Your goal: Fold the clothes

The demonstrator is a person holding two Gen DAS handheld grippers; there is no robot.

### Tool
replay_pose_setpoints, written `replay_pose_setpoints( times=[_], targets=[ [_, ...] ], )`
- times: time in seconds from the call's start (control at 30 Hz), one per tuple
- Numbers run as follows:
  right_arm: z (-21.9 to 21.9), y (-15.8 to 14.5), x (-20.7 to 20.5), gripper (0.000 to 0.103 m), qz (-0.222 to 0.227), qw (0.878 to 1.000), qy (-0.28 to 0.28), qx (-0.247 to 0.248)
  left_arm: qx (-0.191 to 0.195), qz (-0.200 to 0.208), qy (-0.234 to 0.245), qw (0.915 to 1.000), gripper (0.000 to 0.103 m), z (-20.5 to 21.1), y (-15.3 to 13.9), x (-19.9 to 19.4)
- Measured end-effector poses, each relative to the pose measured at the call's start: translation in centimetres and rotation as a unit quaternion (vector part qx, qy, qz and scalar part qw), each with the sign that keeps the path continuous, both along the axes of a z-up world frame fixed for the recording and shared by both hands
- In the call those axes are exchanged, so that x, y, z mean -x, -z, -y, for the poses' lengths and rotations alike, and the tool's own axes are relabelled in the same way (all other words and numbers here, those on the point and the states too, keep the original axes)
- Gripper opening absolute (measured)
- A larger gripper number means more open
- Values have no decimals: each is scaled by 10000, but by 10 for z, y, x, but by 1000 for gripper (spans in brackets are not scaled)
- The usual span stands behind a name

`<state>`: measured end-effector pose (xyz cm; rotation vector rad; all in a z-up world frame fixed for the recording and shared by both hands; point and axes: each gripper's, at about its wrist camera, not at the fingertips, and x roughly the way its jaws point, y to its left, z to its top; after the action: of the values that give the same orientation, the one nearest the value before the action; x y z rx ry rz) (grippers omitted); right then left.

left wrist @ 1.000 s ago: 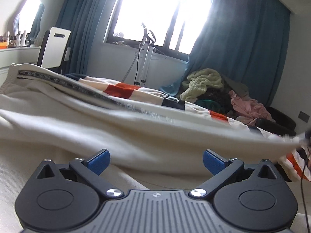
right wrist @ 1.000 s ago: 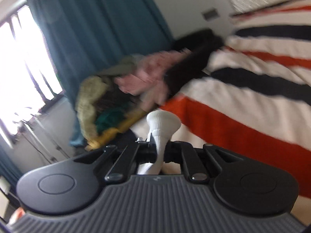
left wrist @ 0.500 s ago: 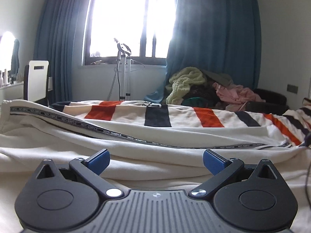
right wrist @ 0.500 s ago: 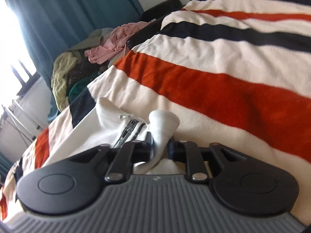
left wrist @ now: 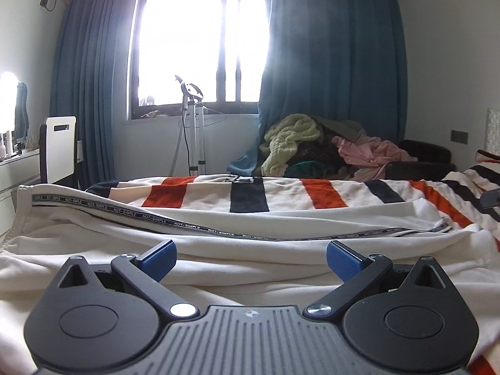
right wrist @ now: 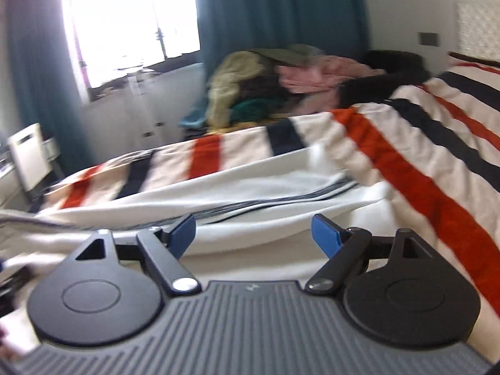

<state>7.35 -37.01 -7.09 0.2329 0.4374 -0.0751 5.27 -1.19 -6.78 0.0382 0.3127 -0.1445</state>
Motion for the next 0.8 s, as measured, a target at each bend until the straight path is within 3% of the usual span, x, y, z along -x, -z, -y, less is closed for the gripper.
replay_pose_setpoints(
  times=[0.2,0.43,0.8],
  targets=[
    [-17,-17,43,83,273,9992,-74,-293,460,-663,-501,9955,103,-35,3,-9],
    [-33,-12,53,83,182,9997,-58,124,818,-1236,-1232,9813,103,-87,0,-15],
    [-21,-6,54,83,-152,9996,205,75,348,-1614,-2133,9629,103,-179,-36,-34]
  ],
)
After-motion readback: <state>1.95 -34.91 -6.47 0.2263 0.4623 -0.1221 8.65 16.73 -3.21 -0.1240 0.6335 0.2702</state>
